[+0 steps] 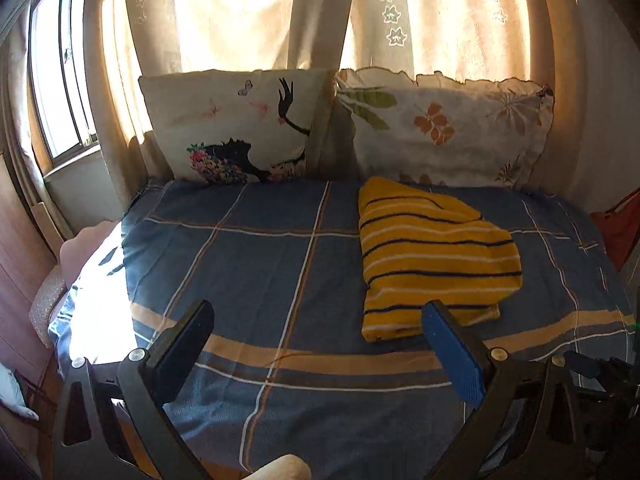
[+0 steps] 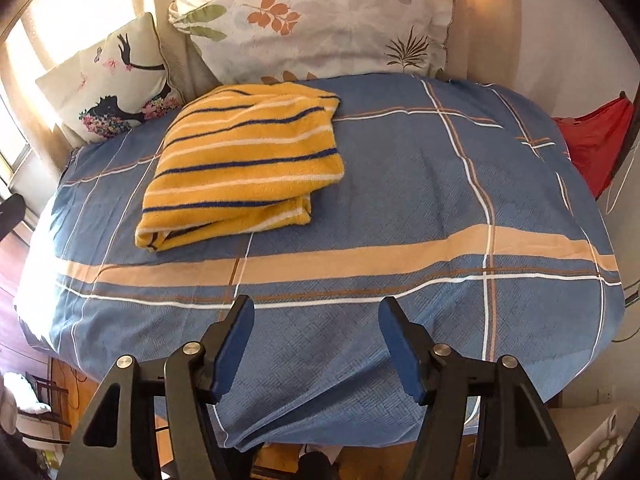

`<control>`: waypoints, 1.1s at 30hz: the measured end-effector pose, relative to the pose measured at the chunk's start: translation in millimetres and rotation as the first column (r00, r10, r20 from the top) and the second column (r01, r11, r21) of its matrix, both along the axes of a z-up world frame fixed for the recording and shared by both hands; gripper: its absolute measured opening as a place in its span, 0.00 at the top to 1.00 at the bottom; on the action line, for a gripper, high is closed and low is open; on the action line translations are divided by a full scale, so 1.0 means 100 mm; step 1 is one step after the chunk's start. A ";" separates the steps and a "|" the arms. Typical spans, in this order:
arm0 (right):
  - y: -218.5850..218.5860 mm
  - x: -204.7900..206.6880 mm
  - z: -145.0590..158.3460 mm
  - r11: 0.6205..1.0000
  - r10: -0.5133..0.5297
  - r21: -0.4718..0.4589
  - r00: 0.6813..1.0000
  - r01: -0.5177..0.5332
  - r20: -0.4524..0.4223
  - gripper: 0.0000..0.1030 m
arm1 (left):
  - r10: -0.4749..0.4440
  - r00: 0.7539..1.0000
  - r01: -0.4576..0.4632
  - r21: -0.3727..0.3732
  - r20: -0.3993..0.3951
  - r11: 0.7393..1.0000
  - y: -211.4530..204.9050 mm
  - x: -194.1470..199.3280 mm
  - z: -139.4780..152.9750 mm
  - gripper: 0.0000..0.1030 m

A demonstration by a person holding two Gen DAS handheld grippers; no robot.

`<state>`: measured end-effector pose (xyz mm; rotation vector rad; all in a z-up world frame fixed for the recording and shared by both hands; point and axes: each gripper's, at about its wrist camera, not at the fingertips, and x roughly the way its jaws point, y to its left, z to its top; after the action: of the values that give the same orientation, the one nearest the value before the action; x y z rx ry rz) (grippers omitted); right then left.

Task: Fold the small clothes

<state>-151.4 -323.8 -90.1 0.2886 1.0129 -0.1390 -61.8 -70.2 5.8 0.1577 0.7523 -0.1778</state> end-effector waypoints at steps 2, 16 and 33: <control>0.09 -0.01 -0.05 0.999 0.028 -0.023 0.999 -0.029 -0.024 0.33 | 0.011 0.998 -0.010 0.011 -0.065 1.000 0.00 0.00 -0.17 0.00; 0.27 -0.04 -0.32 0.996 0.055 -0.065 0.991 -0.064 -0.125 0.31 | -0.022 0.969 0.029 0.026 -0.244 0.999 0.00 -0.18 -0.53 0.00; 0.32 0.05 -0.39 0.995 0.058 -0.068 0.986 -0.070 -0.158 0.30 | -0.035 0.958 0.046 0.033 -0.285 0.998 -0.08 -0.10 -0.64 0.00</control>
<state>-146.1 -292.0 -129.2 0.1796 1.1681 -0.1419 -71.5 -77.8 -57.8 0.1878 1.0401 -0.2278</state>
